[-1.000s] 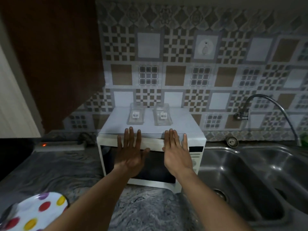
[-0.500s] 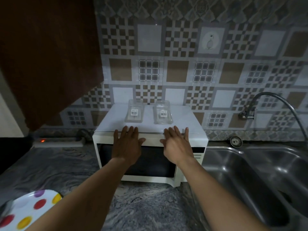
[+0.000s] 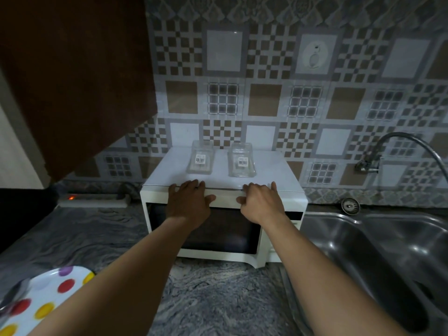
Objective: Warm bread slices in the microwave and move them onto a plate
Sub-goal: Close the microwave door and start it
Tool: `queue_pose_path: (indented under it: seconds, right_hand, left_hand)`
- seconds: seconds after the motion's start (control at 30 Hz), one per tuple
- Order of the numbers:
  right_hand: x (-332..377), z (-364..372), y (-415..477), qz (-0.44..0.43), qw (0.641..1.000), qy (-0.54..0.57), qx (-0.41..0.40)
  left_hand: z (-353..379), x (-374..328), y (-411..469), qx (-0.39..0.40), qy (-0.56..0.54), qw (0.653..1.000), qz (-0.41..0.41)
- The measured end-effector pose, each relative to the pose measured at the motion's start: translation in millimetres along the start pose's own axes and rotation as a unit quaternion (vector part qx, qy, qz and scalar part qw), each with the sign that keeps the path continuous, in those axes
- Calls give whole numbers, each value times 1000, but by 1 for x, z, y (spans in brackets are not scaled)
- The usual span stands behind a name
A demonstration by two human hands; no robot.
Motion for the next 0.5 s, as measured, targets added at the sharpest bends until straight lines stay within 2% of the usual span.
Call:
queue_pose_path:
  seconds: [0.5]
  right_hand:
    - [-7, -7, 5, 54, 998, 37, -1]
  left_hand:
    - [-3, 0, 0, -1, -5, 1000, -15]
Point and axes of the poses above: each hand's wrist, its own y-axis towards the middle knuckle, its own z-axis out of the palm, x = y × z, the point moved 10 cm from there along y, towards the middle knuckle, and after that the axes turned 2 degrees about x, right-handed, at the moved point
